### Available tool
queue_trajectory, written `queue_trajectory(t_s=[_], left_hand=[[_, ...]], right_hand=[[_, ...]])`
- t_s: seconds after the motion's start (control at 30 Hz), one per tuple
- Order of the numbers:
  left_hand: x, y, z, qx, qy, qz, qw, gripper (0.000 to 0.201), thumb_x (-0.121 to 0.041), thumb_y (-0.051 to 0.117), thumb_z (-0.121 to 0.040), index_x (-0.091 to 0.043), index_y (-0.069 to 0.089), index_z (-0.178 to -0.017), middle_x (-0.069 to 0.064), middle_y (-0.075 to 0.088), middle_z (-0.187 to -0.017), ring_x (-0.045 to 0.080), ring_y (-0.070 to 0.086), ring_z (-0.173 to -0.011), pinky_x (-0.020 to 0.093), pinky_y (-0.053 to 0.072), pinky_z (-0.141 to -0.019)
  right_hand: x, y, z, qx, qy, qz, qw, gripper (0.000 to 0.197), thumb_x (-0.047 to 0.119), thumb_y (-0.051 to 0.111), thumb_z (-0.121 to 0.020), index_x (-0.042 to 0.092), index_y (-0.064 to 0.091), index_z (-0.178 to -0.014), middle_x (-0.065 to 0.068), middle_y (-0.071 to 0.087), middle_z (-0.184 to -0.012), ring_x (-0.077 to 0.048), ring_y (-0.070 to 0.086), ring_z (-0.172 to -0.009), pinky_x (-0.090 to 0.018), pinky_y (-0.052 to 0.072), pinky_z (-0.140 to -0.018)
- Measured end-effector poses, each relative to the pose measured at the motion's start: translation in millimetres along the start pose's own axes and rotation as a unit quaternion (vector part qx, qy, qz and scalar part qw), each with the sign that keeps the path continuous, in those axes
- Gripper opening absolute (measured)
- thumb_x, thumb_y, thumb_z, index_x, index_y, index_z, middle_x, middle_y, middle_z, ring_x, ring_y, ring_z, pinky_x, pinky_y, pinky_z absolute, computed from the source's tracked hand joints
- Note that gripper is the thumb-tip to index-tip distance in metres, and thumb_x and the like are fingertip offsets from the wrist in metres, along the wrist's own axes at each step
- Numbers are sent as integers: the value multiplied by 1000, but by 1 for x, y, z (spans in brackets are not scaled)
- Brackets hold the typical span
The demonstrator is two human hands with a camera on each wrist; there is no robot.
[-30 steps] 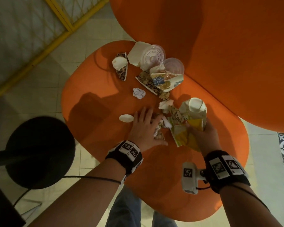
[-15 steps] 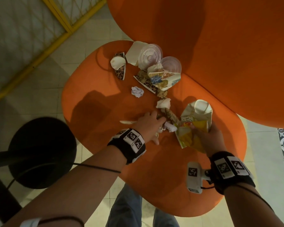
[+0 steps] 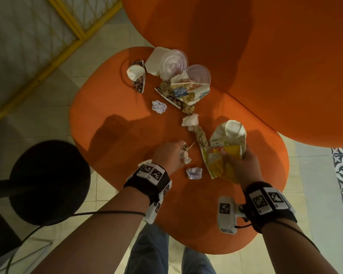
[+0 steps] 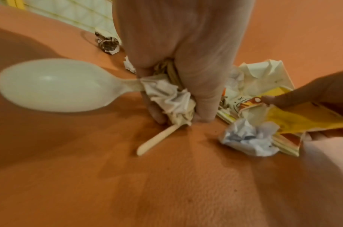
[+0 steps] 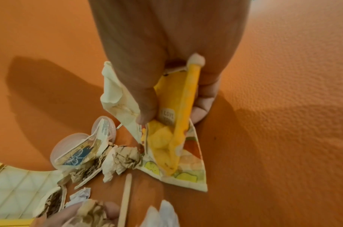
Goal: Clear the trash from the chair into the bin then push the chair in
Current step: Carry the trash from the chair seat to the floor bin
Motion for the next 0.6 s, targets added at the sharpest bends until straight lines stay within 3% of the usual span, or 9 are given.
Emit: queue_trajectory(t_s=[0.13, 0.23, 0.33, 0.43, 0.6], left_hand=[[3, -10, 11, -47, -22, 161, 986, 36, -18, 70, -80, -11, 56, -113, 6, 68, -99, 20, 63, -89, 22, 39, -66], [-14, -11, 25, -18, 29, 223, 974, 35, -6, 68, -80, -11, 56, -112, 1, 63, -93, 15, 59, -80, 12, 38, -57], [-34, 6, 37, 20, 78, 153, 985, 43, -6, 65, -82, -14, 52, -122, 3, 63, -96, 18, 59, -81, 23, 37, -61], [-44, 30, 41, 19, 83, 29, 996, 47, -7, 63, -85, -14, 47, -129, 6, 56, -120, 26, 59, -100, 26, 36, -68], [-37, 41, 46, -42, 29, 86, 995, 47, -4, 64, -82, -15, 49, -125, 10, 63, -110, 29, 62, -95, 28, 40, -65]], right_hand=[[-1, -2, 0, 2, -2, -7, 1000, 36, 20, 74, -80, 12, 63, -113, -5, 70, -105, -23, 67, -98, -44, 55, -86], [-5, -4, 1, 4, 7, -24, 1000, 39, 22, 75, -80, 11, 62, -115, -6, 70, -106, -23, 67, -98, -45, 55, -87], [-6, -8, 3, 5, 8, -32, 999, 37, 22, 74, -80, 12, 62, -113, -4, 70, -103, -25, 66, -98, -47, 54, -88], [-8, -13, 4, 6, 5, -32, 999, 29, 19, 74, -80, 16, 61, -107, -1, 69, -98, -24, 66, -97, -48, 54, -88], [-16, -20, 15, 0, -14, -26, 1000, 25, 17, 73, -81, 16, 62, -104, -5, 69, -98, -27, 67, -99, -45, 54, -87]])
Point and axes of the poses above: each hand's wrist, its own z-axis away from the middle knuckle, its own y-axis out of the palm, x = y × z, the point moved 3 cm from there along -z, towards the middle knuckle
